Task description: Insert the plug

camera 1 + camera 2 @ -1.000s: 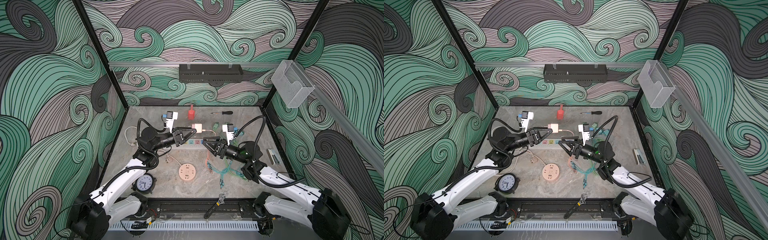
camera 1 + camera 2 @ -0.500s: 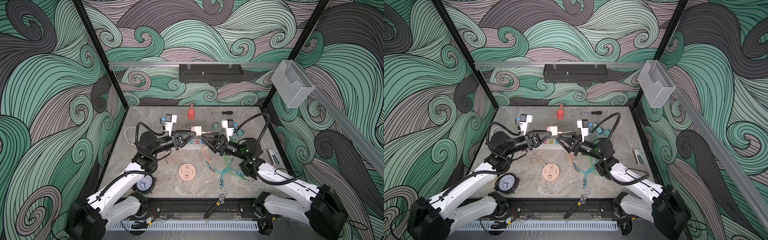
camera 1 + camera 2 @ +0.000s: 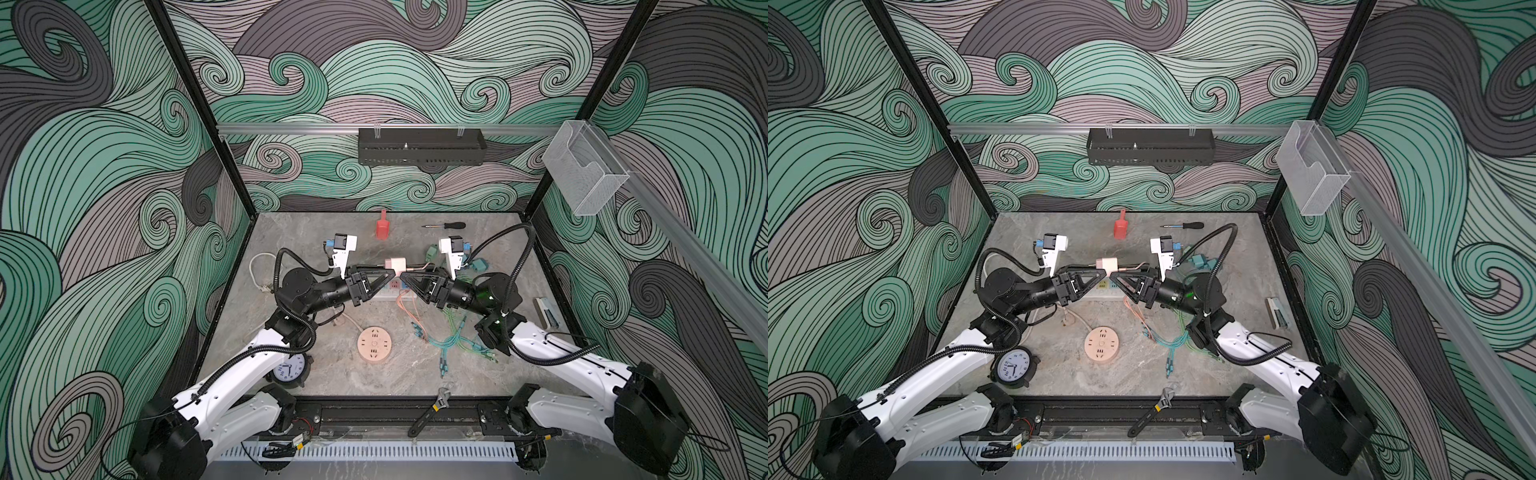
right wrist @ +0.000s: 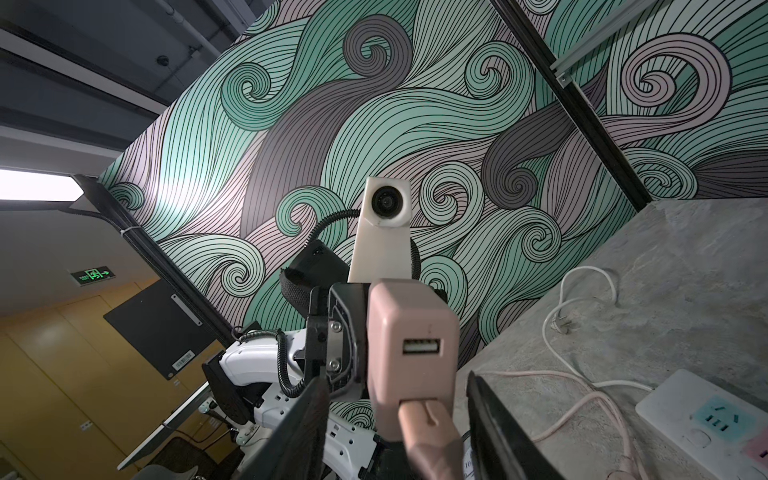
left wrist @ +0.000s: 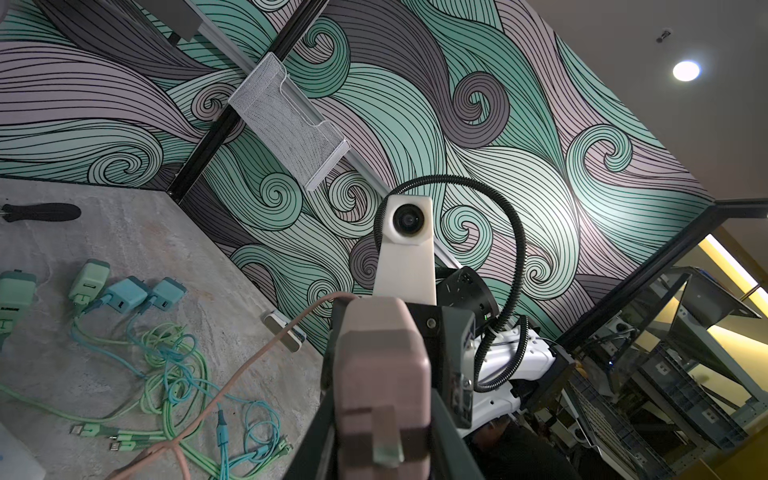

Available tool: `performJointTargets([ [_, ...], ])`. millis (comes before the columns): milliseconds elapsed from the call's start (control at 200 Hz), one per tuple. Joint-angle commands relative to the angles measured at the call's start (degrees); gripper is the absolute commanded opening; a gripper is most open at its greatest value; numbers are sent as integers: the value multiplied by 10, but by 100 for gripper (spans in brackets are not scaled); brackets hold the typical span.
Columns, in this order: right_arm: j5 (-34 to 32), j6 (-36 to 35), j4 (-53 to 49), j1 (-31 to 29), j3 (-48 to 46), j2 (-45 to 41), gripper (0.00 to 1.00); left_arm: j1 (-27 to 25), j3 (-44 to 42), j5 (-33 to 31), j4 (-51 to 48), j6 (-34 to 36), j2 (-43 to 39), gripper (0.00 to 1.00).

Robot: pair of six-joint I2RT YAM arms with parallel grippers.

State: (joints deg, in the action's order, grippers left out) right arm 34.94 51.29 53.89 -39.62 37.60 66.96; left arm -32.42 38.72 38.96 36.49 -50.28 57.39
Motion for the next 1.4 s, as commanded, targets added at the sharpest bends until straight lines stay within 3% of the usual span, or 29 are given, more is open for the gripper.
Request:
performJointTargets([
  [0, 14, 8, 34, 2, 19, 0, 52, -9, 4, 1, 16, 19, -11, 0],
  [781, 15, 21, 26, 2, 28, -3, 39, -27, 3, -11, -24, 53, -14, 0],
  [1316, 4, 0, -24, 2, 30, -22, 22, -28, 16, -33, -93, 78, -30, 0],
  [1396, -5, -9, -47, 2, 30, -31, 22, -28, 22, -40, -124, 89, -35, 6],
])
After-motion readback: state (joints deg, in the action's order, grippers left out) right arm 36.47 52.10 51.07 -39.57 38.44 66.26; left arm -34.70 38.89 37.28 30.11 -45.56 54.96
